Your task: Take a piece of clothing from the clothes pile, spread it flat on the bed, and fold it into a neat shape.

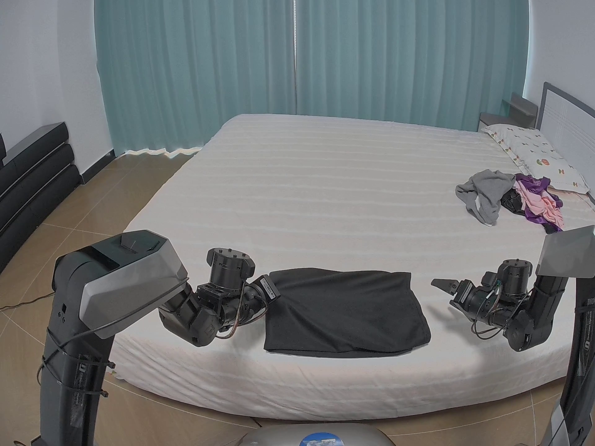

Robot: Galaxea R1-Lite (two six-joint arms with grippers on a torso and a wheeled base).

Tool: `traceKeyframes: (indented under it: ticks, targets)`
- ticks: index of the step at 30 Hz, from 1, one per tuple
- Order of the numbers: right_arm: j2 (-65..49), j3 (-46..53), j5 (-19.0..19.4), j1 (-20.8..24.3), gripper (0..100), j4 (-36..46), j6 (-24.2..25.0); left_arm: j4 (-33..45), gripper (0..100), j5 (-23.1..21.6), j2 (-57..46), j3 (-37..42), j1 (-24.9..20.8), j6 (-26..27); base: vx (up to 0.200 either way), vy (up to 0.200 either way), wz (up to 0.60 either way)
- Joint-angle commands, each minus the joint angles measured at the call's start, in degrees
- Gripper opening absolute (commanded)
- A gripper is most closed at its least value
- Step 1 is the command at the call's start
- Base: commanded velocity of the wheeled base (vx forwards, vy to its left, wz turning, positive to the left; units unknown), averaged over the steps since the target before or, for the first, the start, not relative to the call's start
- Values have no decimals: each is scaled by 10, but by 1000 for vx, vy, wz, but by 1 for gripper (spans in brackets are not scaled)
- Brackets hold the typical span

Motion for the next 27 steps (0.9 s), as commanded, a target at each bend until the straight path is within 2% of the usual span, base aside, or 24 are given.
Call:
traceKeyframes:
  ticks: [1, 6, 25, 26, 27]
  targets:
    - [1, 0, 0, 0, 100, 0, 0, 0, 0, -1, 2, -2, 3, 0, 0, 200, 0]
    - [1, 0, -1, 2, 100, 0, 0, 1, 0, -1, 7, -10, 4, 0, 0, 200, 0]
    - [1, 0, -1, 12, 100, 1, 0, 0, 0, -8, 5, -7, 2, 0, 0, 0, 0]
    - [1, 1, -1, 12, 100, 2, 0, 0, 100, -8, 5, -7, 2, 0, 0, 0, 0]
    - [2, 1, -1, 13, 100, 3, 0, 0, 100, -8, 5, -5, 2, 0, 0, 0, 0]
